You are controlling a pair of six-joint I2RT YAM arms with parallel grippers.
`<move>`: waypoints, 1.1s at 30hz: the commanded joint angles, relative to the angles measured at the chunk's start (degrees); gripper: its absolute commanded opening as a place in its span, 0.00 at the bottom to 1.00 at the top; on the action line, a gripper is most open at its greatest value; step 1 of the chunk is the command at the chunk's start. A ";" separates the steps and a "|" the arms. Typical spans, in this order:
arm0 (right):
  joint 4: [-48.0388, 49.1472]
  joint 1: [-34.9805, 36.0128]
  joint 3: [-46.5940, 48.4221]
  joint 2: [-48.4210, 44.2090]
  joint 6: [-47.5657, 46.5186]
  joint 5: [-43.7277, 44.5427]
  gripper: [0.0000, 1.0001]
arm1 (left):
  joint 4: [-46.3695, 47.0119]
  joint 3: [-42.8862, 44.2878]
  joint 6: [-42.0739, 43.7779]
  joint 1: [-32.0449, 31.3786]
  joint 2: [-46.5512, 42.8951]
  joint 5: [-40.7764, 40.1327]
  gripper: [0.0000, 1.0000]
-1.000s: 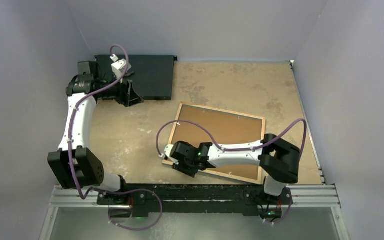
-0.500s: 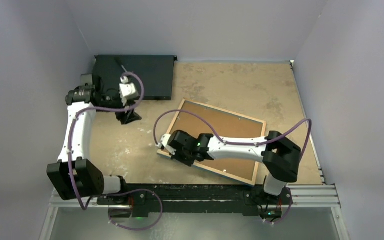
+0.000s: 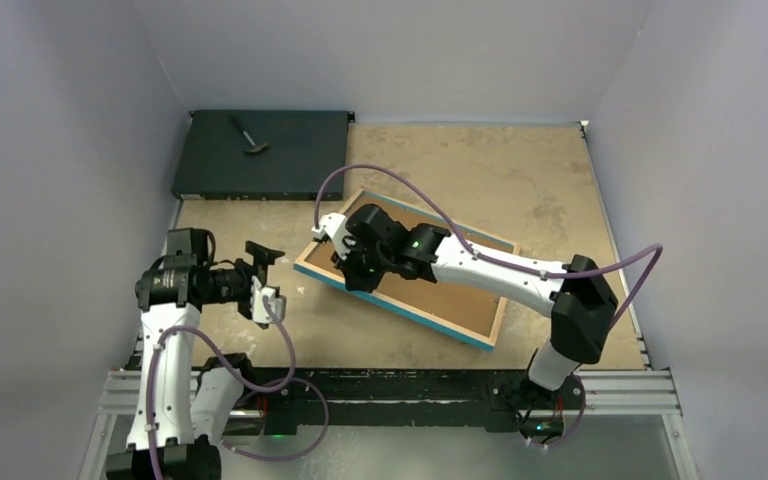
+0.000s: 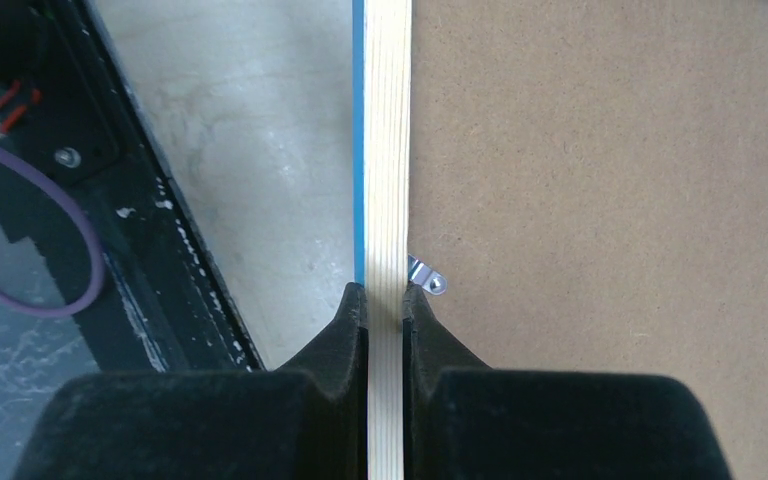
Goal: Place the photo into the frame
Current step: Turn over the photo frame at the center of the board.
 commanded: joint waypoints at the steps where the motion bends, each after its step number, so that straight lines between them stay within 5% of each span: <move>1: 2.69 -1.35 6.77 -2.68 -1.25 -6.01 0.00 | 10.64 -2.96 9.15 -2.93 -1.81 3.29 0.86; 12: -0.46 -3.04 14.91 0.82 -0.32 -10.23 0.00 | 28.77 -4.87 1.31 -15.27 1.73 -4.63 0.80; 17: -2.02 -3.36 17.29 1.97 -0.32 -11.00 0.00 | 33.88 -2.46 -8.32 -20.38 4.88 -9.95 0.65; 21: -2.95 -3.70 17.98 2.42 -0.37 -11.50 0.00 | 32.95 -0.81 -9.82 -22.23 6.33 -11.25 0.38; 22: -3.36 -3.76 18.23 2.41 -0.52 -11.52 0.02 | 32.92 -0.44 -10.72 -22.45 6.48 -11.22 0.31; 24: -4.25 -3.89 18.65 2.09 -1.02 -10.24 0.21 | 32.78 0.42 -12.46 -22.69 6.79 -10.74 0.19; 27: -5.06 -4.04 18.40 -0.42 -2.80 -6.24 0.42 | 33.00 1.14 -14.45 -22.91 6.83 -9.72 0.11; 33: -7.04 -4.03 14.92 -7.99 -7.51 2.84 0.58 | 33.46 4.16 -22.43 -22.97 8.09 -7.18 0.03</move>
